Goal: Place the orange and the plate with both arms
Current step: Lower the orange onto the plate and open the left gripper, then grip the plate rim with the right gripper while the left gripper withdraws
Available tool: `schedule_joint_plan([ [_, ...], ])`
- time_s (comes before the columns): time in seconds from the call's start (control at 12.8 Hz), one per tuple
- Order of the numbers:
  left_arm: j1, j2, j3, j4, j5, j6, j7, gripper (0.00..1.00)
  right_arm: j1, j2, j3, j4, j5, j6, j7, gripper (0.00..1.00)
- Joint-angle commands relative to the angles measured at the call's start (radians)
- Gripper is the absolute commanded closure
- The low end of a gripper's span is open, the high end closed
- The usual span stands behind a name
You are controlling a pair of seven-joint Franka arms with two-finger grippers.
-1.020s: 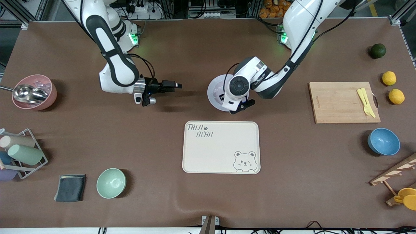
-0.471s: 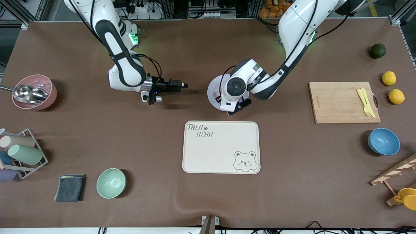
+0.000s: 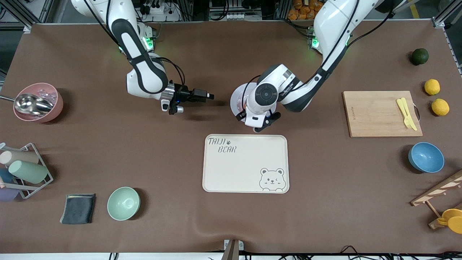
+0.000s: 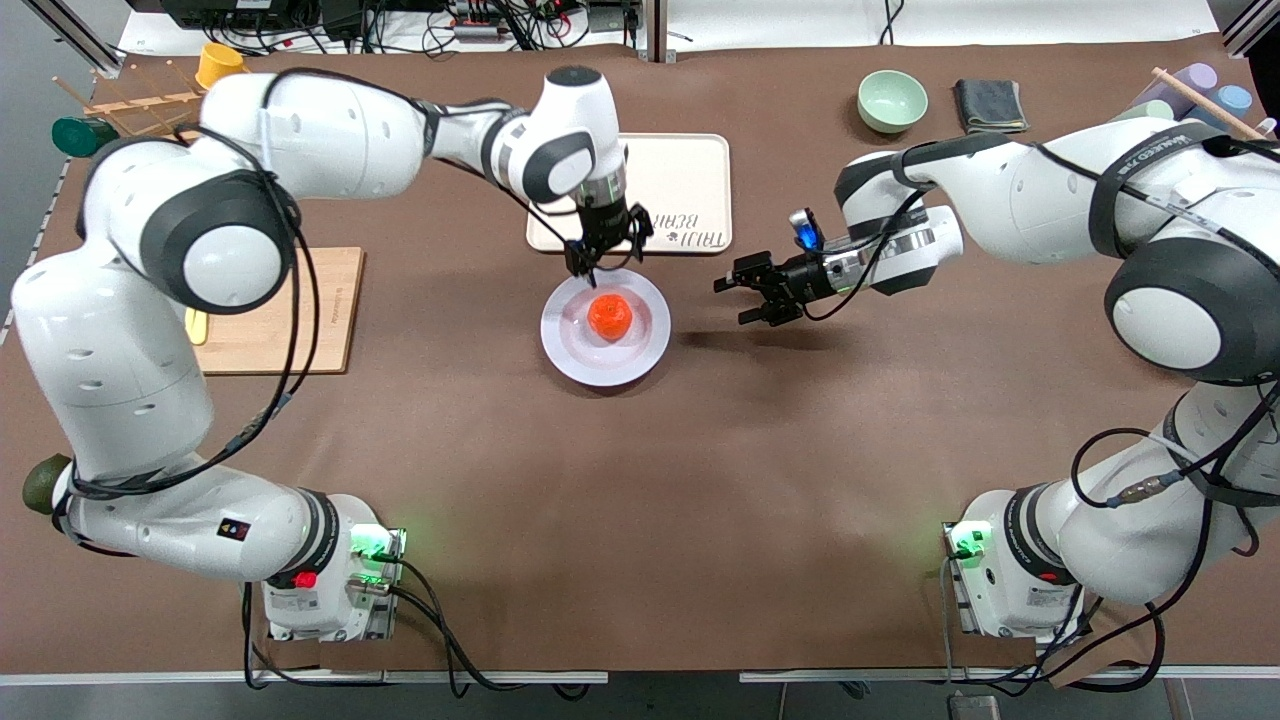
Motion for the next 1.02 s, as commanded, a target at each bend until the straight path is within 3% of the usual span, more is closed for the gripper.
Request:
schedule_joint_plan([
  [0.0,0.037,-0.118,0.008,0.028,0.002,-0.084,-0.008,0.00,0.034,-0.002,-0.006,0.013,0.046,0.025,0.010,0.05],
  [0.24,0.114,-0.200,0.008,0.123,0.004,-0.203,0.085,0.00,0.069,0.019,-0.006,0.039,0.115,0.024,0.001,0.09],
  [0.55,0.281,-0.303,0.007,0.162,0.004,-0.247,0.348,0.00,0.107,0.108,-0.006,0.100,0.222,0.022,-0.099,0.16],
  [0.71,0.353,-0.343,0.008,0.177,0.007,-0.289,0.449,0.00,0.110,0.125,-0.006,0.109,0.238,0.018,-0.110,0.23],
  [0.94,0.477,-0.368,0.008,0.252,0.016,-0.384,0.642,0.00,0.137,0.174,-0.006,0.160,0.288,0.021,-0.111,0.25],
])
